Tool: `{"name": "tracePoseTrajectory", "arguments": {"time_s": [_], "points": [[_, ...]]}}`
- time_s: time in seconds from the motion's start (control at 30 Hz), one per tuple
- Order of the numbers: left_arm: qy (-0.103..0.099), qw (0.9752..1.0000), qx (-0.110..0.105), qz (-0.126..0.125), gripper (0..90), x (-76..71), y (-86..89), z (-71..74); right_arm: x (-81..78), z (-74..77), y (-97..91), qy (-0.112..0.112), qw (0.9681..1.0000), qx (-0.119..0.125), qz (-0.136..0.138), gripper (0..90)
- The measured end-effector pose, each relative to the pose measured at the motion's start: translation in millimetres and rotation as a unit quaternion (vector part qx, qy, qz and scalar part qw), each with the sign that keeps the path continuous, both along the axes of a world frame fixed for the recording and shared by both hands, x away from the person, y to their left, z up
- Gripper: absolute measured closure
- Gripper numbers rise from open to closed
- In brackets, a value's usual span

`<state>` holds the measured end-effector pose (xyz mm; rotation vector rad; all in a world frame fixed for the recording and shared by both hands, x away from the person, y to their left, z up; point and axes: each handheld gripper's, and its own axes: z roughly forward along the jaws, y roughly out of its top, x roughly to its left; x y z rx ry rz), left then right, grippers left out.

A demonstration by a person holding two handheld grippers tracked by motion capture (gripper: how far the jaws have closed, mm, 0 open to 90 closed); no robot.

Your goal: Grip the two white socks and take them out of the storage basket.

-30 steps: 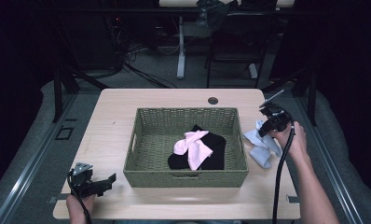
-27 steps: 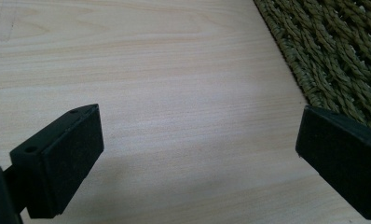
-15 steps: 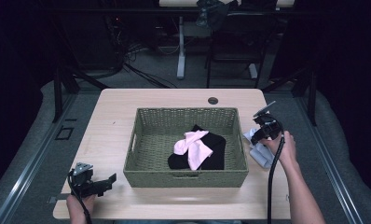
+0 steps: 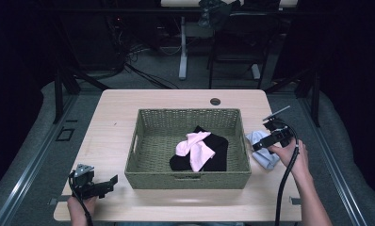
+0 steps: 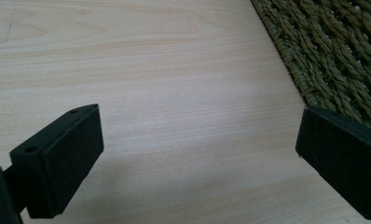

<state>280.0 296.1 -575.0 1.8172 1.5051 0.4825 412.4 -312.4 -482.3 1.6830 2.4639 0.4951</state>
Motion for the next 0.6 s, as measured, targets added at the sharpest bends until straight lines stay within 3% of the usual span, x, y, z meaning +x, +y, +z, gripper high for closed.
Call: {"name": "tracePoseTrajectory", "arguments": {"time_s": [0.17, 0.37, 0.5, 0.57, 0.6], "points": [[0.002, 1.0, 0.0, 0.002, 0.9, 0.6, -0.1, -1.0, -23.4, -1.9, -7.4, -0.02, 0.9998, 0.005, 0.002, 0.0], [0.003, 1.0, 0.004, -0.001, 0.9, 1.3, -2.2, -1.5, -47.1, -17.2, -11.7, -0.014, 0.9999, -0.004, 0.01, 0.0], [0.006, 1.0, 0.006, -0.001, 0.9, 1.9, -2.4, -2.3, -64.0, -28.6, -14.1, -0.023, 0.9997, -0.007, 0.012, 0.0], [0.006, 1.0, 0.006, -0.002, 0.9, 2.3, -2.6, -2.5, -72.3, -33.9, -15.1, -0.025, 0.9996, -0.003, 0.014, 0.0], [0.006, 1.0, 0.005, -0.003, 0.9, 2.3, -3.0, -2.3, -77.8, -37.1, -15.7, -0.034, 0.9993, 0.012, 0.014, 0.0]]}}
